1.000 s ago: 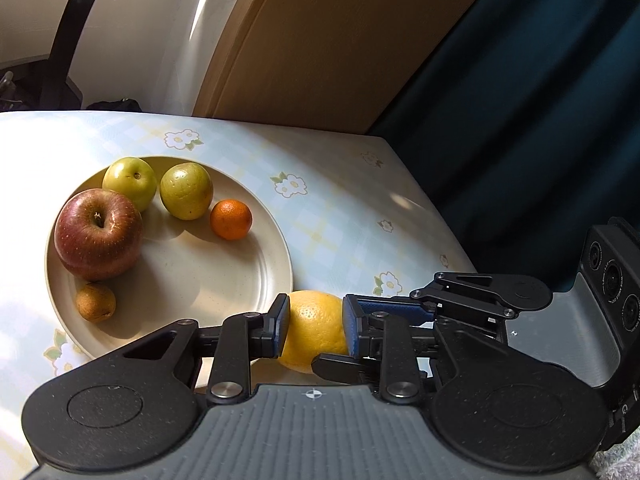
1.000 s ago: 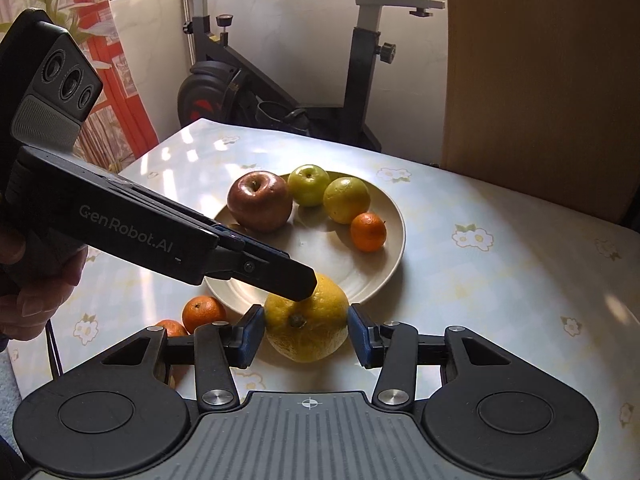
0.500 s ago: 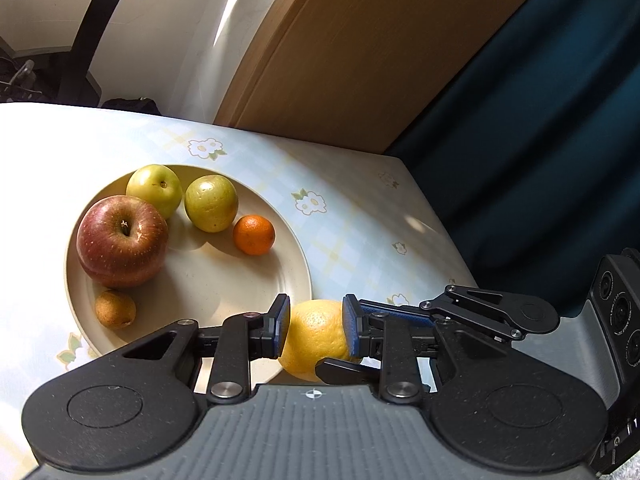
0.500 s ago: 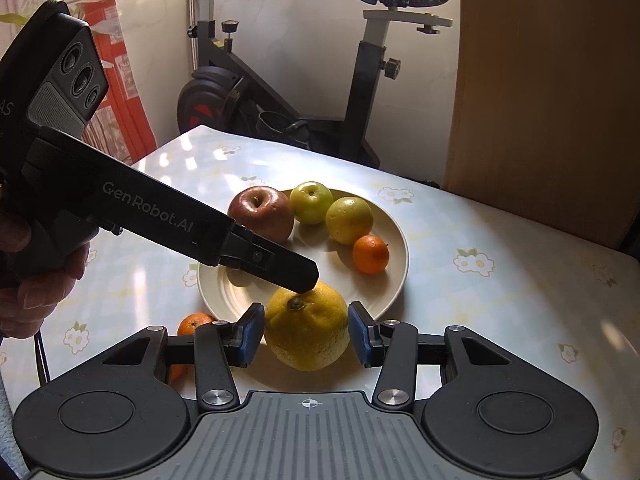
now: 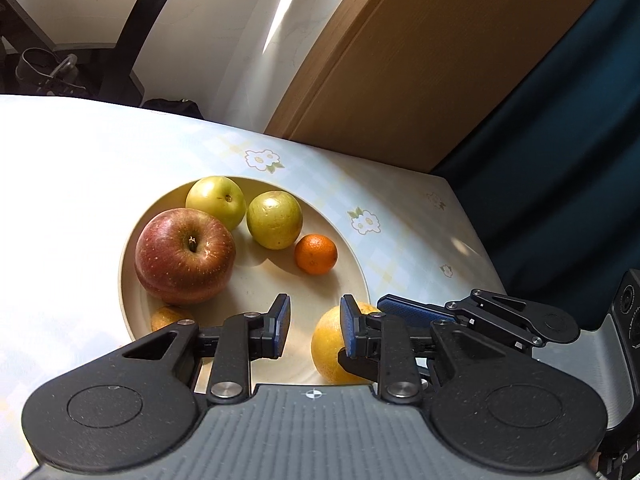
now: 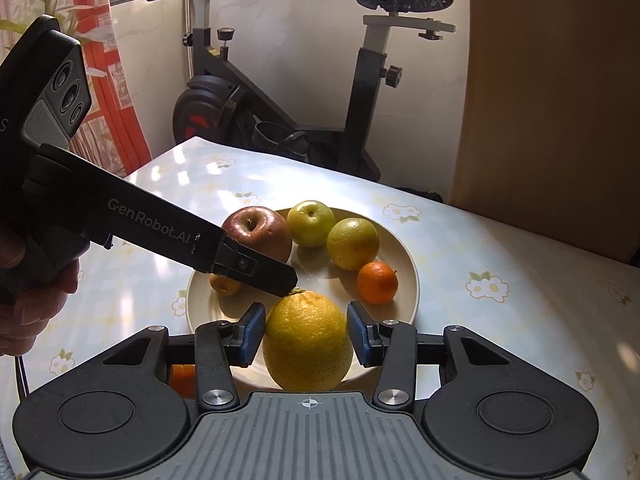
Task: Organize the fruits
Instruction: 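Carry the yellow pomelo with both tools and lower it onto the plate, then open both tools to release the yellow pomelo and withdraw, then move the left tool to the green apple while the right tool approaches a kiwi, then close the left tool on the green apple while the right tool grasps the kiwi, then carry the green apple and kiwi onto the plate and open both tools, then withdraw both tools from the plate toward the remaining red apple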
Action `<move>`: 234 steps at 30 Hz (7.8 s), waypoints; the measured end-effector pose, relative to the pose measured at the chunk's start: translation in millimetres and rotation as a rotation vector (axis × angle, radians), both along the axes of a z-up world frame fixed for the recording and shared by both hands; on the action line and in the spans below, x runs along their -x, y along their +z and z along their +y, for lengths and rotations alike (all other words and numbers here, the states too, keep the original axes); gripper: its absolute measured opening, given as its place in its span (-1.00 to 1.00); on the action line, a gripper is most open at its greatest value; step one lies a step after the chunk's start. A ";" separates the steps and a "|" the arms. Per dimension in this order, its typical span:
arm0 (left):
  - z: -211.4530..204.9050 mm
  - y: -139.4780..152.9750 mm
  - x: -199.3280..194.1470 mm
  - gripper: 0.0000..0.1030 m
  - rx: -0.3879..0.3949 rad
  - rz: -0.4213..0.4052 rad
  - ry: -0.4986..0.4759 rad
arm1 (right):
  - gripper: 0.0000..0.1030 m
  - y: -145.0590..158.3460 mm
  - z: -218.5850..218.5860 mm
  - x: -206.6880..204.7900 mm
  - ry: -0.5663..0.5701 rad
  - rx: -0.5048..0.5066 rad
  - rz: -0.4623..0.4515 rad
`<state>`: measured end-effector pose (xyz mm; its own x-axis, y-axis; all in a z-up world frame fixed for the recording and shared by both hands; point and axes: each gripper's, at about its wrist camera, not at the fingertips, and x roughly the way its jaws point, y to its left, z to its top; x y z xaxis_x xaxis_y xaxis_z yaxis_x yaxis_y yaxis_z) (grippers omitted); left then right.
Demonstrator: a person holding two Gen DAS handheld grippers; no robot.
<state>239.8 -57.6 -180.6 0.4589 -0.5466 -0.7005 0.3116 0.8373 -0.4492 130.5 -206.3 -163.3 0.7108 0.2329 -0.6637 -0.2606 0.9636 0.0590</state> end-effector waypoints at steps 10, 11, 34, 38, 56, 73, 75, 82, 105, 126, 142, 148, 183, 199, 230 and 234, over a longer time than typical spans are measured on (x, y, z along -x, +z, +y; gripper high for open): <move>10.2 -1.3 -4.8 -0.47 -0.005 -0.010 0.026 | -0.20 -10.1 6.9 -14.6 0.010 0.027 0.032; 10.4 -1.1 -4.5 -0.47 -0.009 -0.012 0.026 | -0.20 -10.4 7.0 -14.6 0.009 0.031 0.032; 24.1 15.3 21.9 -0.47 -0.127 -0.096 0.016 | -0.14 -11.4 -0.2 11.1 -0.047 0.035 0.074; 33.3 18.8 31.9 -0.47 -0.142 -0.106 0.015 | -0.14 -8.4 -1.1 20.6 -0.067 0.010 0.072; 57.9 8.7 92.4 -0.46 -0.230 -0.087 -0.021 | -0.14 -11.2 21.9 57.0 -0.113 -0.038 0.108; 56.4 -14.2 154.1 -0.38 -0.143 -0.001 -0.039 | -0.14 -12.4 18.7 86.3 -0.187 -0.095 0.130; 59.9 -14.1 156.7 -0.38 -0.117 0.014 -0.046 | -0.14 -10.2 17.5 88.4 -0.189 -0.095 0.125; 63.1 -14.5 160.9 -0.29 -0.105 0.014 -0.051 | -0.14 -7.5 15.0 91.2 -0.196 -0.107 0.117; 46.9 -26.1 164.1 -0.12 -0.201 -0.009 -0.161 | -0.14 -7.3 12.9 96.8 -0.188 -0.124 0.117; 70.4 -11.6 164.6 -0.11 -0.209 -0.096 -0.040 | -0.15 8.3 22.9 76.3 -0.074 -0.087 0.151; 130.4 1.2 154.4 -0.11 -0.210 -0.124 0.186 | -0.34 -24.4 107.7 35.9 0.155 0.031 0.419; 136.3 -2.7 150.7 -0.11 -0.205 -0.111 0.207 | -0.44 -32.7 108.5 35.1 0.136 0.007 0.453; 82.4 51.0 125.7 -0.11 -0.251 -0.266 0.067 | -0.56 37.7 7.1 28.0 -0.073 -0.079 0.162; 57.6 9.2 41.5 -0.38 -0.142 -0.092 0.018 | -0.56 -1.2 -28.8 2.1 -0.113 -0.073 0.180; 26.5 -2.5 25.3 -0.27 -0.273 -0.127 0.012 | -0.47 -22.4 -37.4 -42.6 -0.149 0.024 0.121; 28.4 -3.3 29.3 -0.27 -0.285 -0.121 0.021 | -0.47 -17.9 -39.9 -32.8 -0.172 0.006 0.118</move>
